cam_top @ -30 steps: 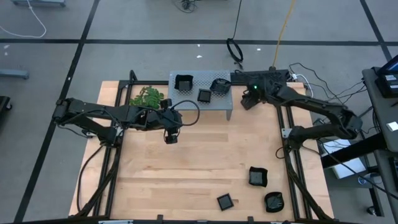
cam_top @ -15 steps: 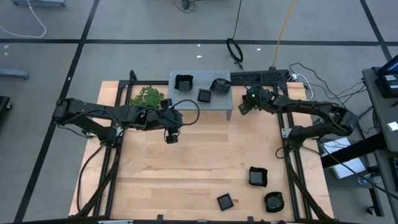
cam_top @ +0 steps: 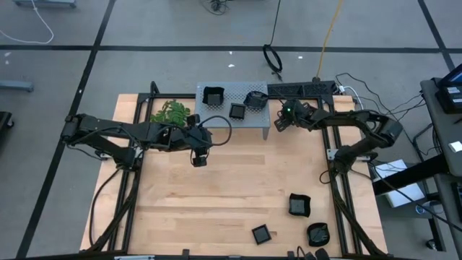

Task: Pick & Place Mini shaped plates
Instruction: Stack the black distorted square plate on top of the black distorted square plate on the shelf

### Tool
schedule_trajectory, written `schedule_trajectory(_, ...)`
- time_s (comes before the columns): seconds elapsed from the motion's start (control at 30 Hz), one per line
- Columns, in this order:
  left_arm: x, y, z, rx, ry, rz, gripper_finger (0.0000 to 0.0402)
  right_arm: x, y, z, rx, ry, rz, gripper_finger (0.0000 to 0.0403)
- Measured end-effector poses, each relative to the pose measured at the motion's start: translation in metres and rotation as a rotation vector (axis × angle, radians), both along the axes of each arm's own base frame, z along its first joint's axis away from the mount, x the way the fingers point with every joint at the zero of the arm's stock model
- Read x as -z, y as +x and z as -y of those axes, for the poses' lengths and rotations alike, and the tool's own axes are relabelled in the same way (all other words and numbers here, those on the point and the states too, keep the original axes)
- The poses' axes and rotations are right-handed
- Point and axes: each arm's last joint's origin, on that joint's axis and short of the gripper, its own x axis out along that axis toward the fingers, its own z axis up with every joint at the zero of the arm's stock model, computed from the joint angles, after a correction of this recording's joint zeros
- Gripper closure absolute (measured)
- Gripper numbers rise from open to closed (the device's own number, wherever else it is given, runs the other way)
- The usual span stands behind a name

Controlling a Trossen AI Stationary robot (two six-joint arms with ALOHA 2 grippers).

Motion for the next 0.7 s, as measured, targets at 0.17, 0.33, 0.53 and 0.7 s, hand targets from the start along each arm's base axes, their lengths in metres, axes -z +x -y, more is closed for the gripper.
schedule_trajectory(0.17,0.0,0.0,0.0,0.0,0.0,0.0,0.022,0.009,0.0,0.001,-0.005,0.027,-0.031,0.0223)
schedule_trajectory(0.33,0.0,0.0,0.0,-0.001,-0.001,0.0,0.022,0.008,0.0,0.0,-0.007,0.029,-0.034,0.0288)
schedule_trajectory(0.53,0.0,0.0,0.0,-0.004,-0.006,0.002,0.022,0.004,0.0,-0.002,-0.037,0.051,-0.002,0.0393)
schedule_trajectory(0.7,0.0,0.0,0.001,-0.007,-0.01,0.004,0.022,-0.009,-0.004,-0.01,-0.068,0.068,0.017,0.04)
